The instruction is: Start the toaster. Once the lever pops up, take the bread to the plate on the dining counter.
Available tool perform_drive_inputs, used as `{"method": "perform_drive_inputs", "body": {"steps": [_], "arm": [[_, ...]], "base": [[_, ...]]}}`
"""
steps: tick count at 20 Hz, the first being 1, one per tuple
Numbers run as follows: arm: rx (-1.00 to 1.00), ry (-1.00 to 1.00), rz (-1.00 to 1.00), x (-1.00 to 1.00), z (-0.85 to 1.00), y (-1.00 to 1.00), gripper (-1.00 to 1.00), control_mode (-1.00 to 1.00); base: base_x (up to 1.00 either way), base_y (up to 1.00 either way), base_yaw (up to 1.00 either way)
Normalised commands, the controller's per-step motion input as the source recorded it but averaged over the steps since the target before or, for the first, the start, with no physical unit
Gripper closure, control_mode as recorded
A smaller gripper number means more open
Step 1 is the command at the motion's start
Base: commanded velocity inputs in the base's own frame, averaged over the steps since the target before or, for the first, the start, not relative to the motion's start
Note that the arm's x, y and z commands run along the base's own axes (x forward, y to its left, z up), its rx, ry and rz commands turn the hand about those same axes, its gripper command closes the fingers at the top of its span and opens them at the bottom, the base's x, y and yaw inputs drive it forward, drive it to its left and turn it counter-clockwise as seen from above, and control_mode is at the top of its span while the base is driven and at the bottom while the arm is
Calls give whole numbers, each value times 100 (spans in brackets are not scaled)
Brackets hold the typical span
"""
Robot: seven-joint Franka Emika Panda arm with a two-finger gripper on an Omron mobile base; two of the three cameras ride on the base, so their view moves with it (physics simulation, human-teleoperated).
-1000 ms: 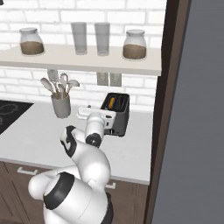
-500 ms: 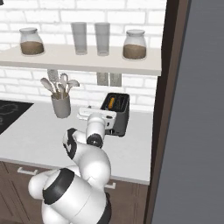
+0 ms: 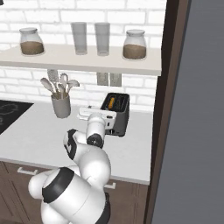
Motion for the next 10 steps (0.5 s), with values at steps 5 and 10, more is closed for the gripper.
{"method": "perform_drive_inputs", "body": {"steps": [5,10], "arm": [[0,0,0,0,0,0,-100,-100],[0,0,0,0,0,0,-100,-100]], "base": [[0,0,0],[0,0,0]]}}
